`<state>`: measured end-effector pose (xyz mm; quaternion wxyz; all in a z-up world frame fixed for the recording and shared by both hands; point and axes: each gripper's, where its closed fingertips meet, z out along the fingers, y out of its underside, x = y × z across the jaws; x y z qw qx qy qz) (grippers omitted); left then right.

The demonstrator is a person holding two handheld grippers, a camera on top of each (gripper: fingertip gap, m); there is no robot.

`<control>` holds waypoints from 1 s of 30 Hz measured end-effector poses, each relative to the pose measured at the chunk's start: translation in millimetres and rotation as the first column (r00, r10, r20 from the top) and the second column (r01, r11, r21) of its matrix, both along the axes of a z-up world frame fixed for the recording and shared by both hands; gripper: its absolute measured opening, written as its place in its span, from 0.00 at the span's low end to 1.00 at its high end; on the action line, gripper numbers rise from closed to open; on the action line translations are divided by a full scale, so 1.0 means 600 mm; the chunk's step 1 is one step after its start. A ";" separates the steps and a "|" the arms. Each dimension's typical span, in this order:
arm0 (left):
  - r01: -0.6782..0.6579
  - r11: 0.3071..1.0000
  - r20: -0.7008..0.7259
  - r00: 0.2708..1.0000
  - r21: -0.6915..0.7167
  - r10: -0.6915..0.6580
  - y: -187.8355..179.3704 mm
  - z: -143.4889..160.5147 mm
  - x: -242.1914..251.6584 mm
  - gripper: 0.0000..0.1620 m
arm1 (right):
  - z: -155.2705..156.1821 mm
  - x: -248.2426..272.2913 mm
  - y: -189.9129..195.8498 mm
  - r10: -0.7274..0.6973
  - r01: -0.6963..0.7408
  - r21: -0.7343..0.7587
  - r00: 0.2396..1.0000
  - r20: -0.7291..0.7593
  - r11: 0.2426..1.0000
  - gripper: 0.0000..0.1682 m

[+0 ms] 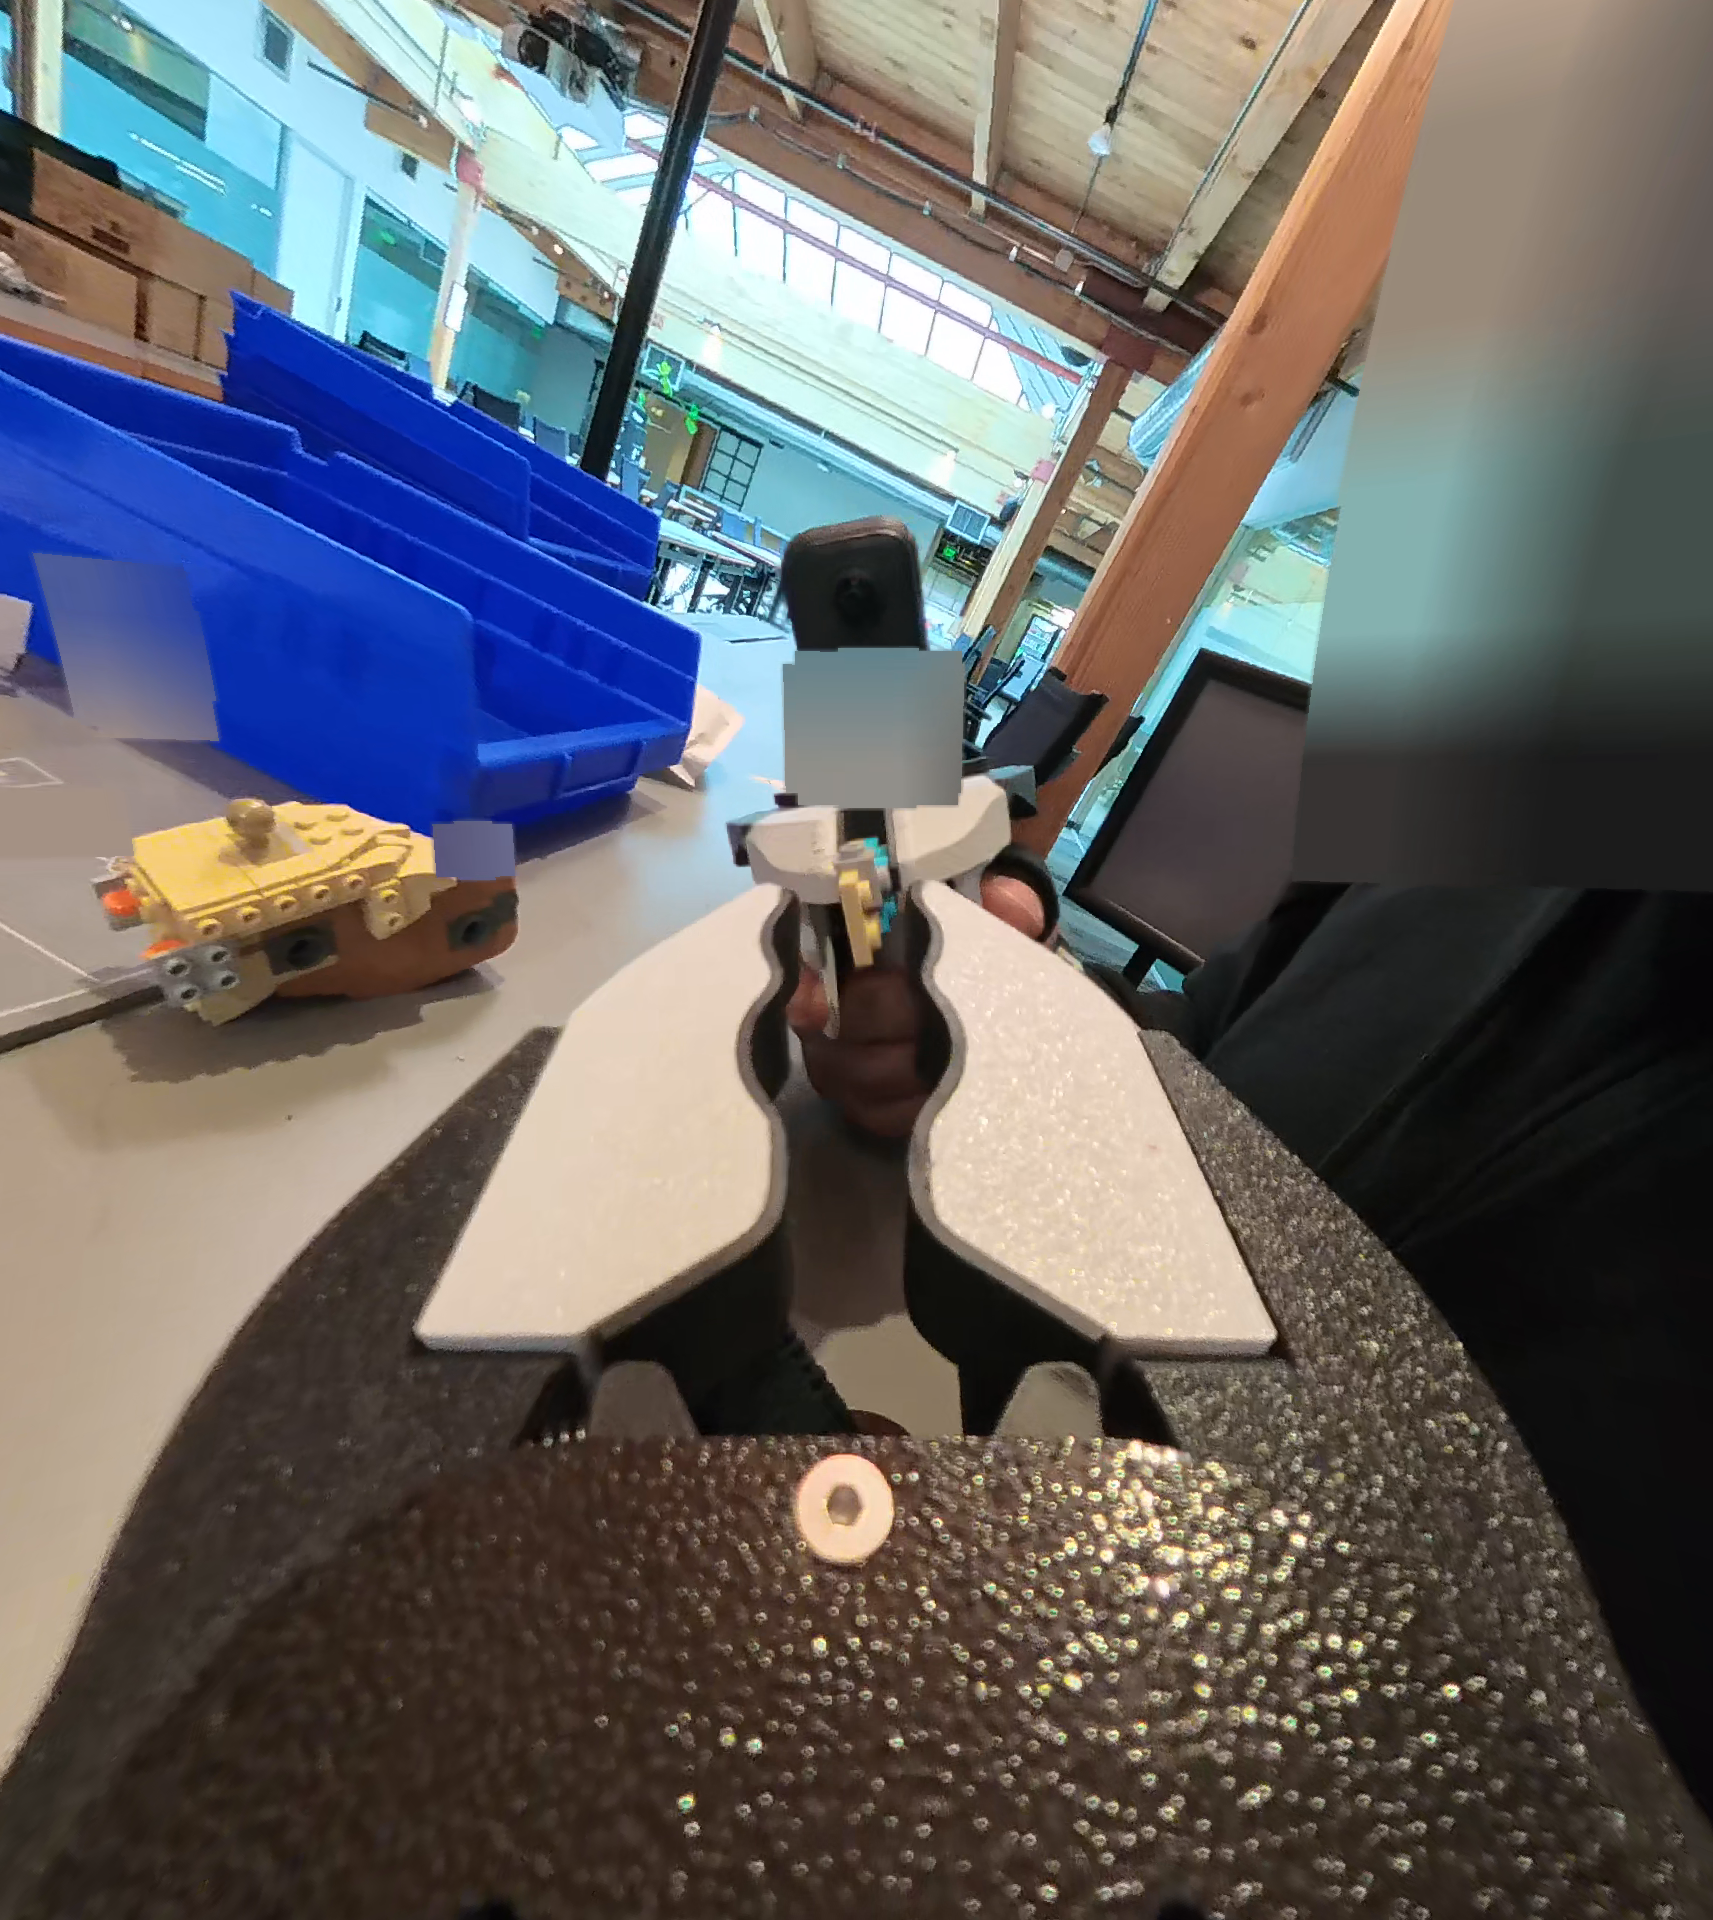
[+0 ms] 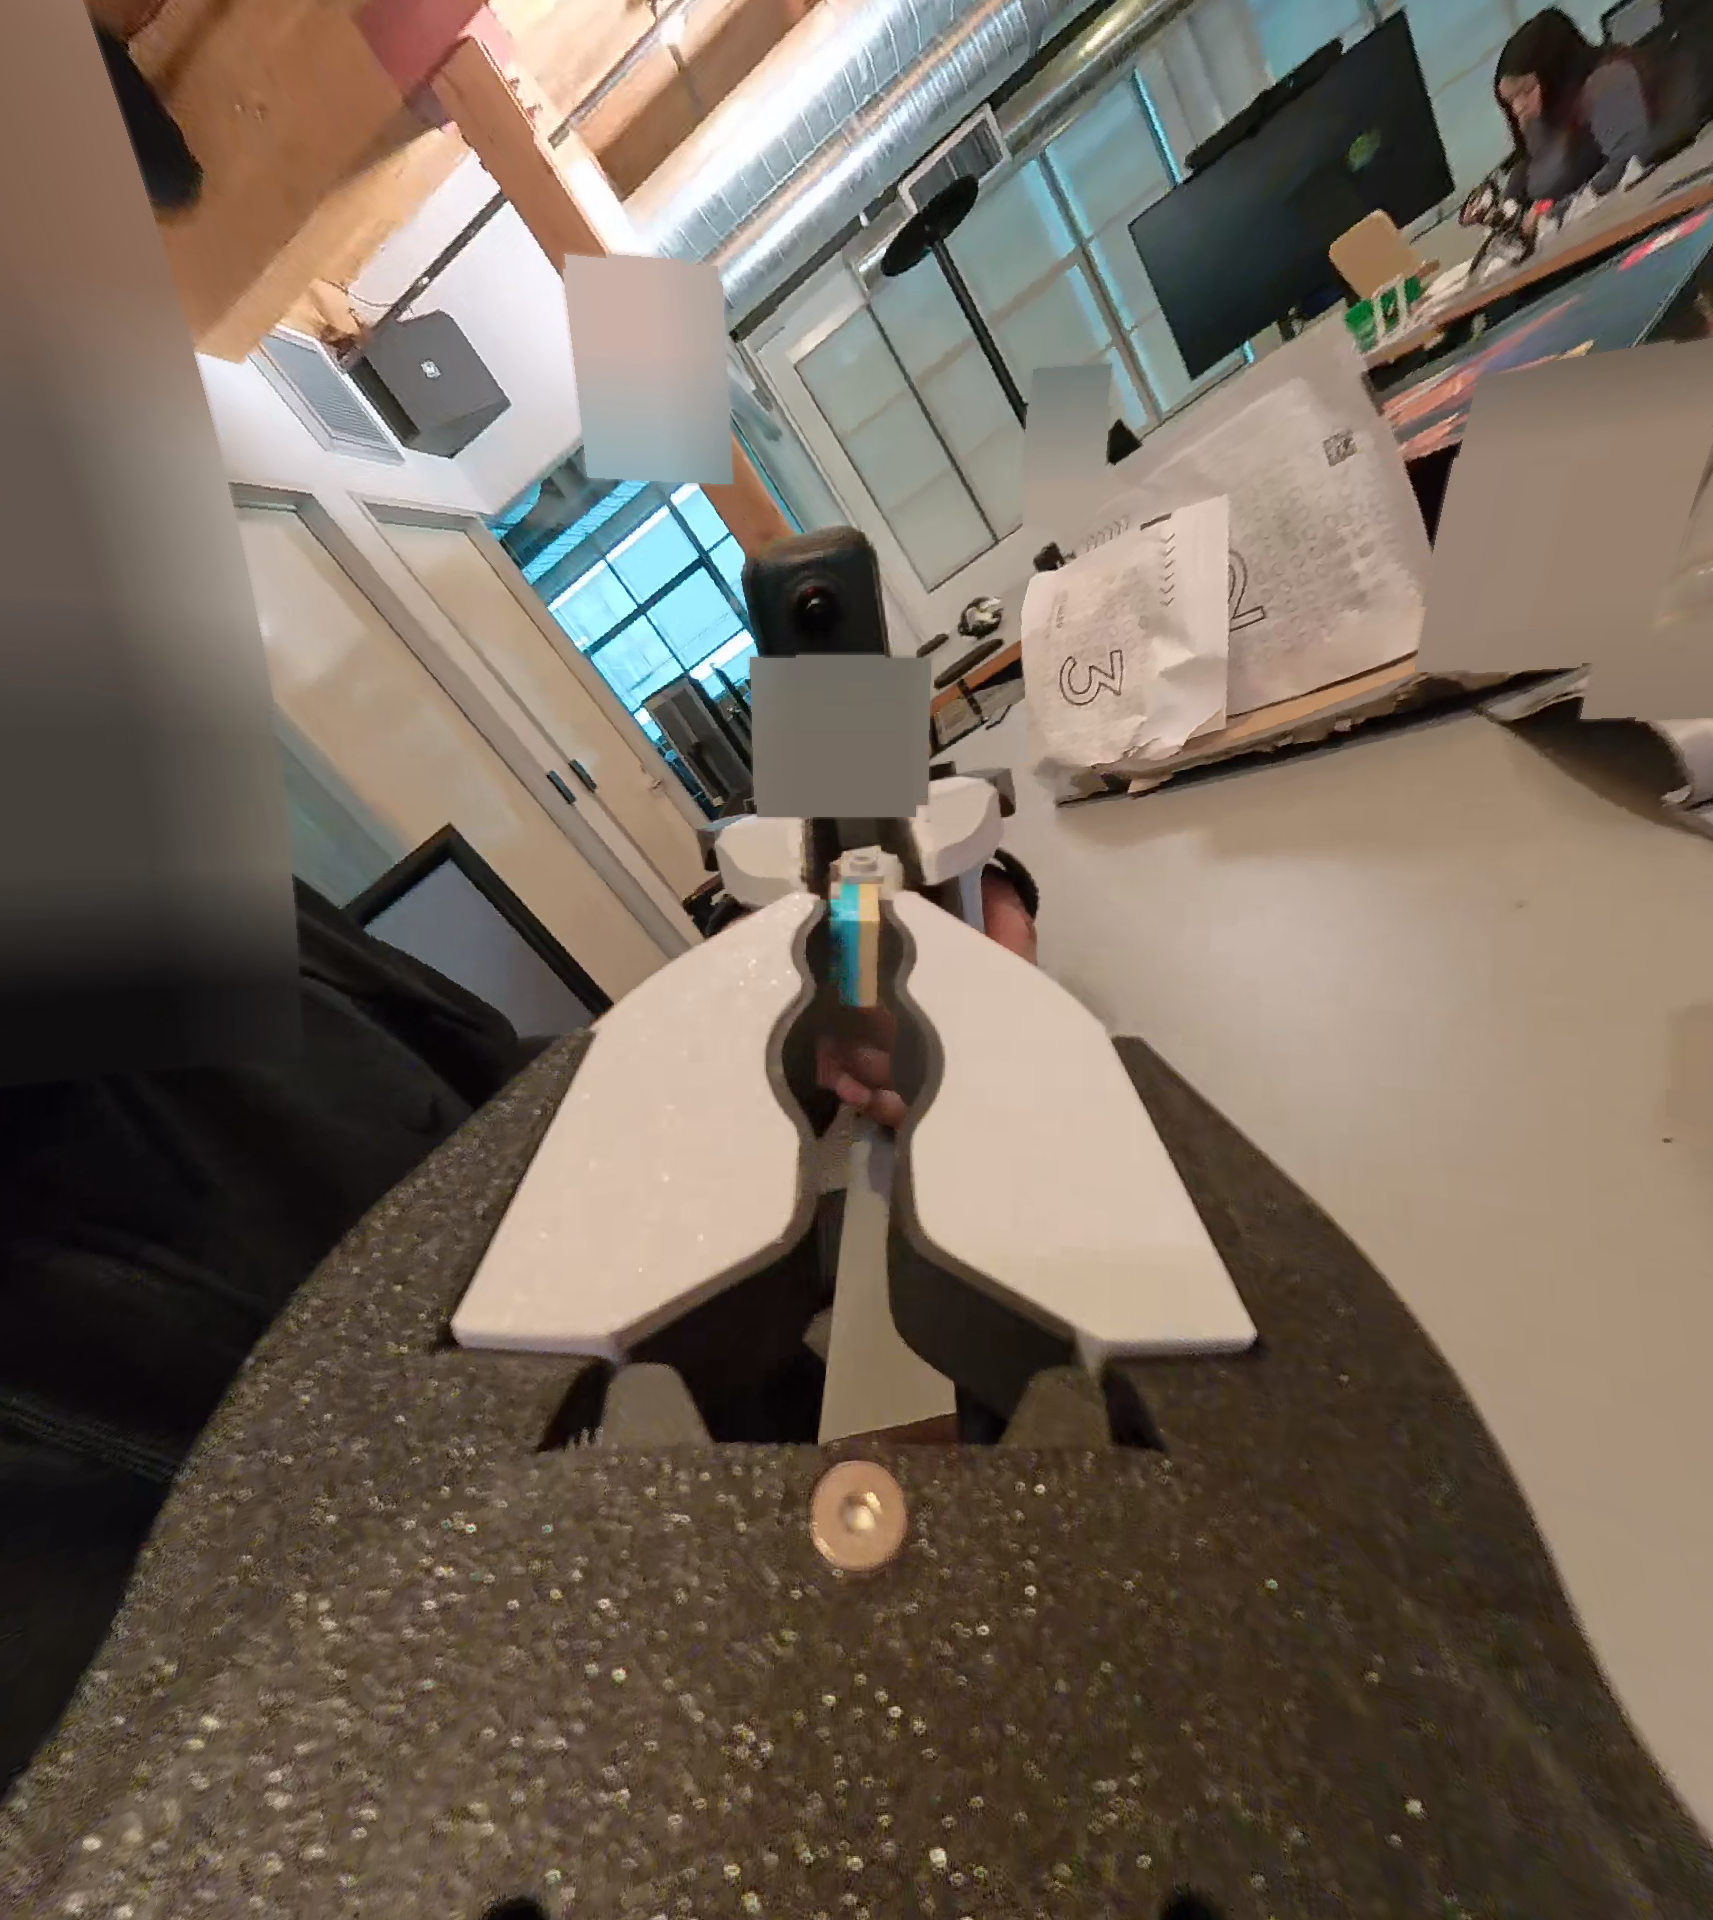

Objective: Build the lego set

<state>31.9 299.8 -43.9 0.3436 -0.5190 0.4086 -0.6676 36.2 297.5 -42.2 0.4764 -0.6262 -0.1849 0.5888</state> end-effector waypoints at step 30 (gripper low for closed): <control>-0.024 1.000 -0.007 1.000 0.000 0.024 0.000 -0.005 0.003 0.03 | -0.008 -0.009 0.009 -0.025 0.025 -0.007 0.998 0.054 1.000 0.10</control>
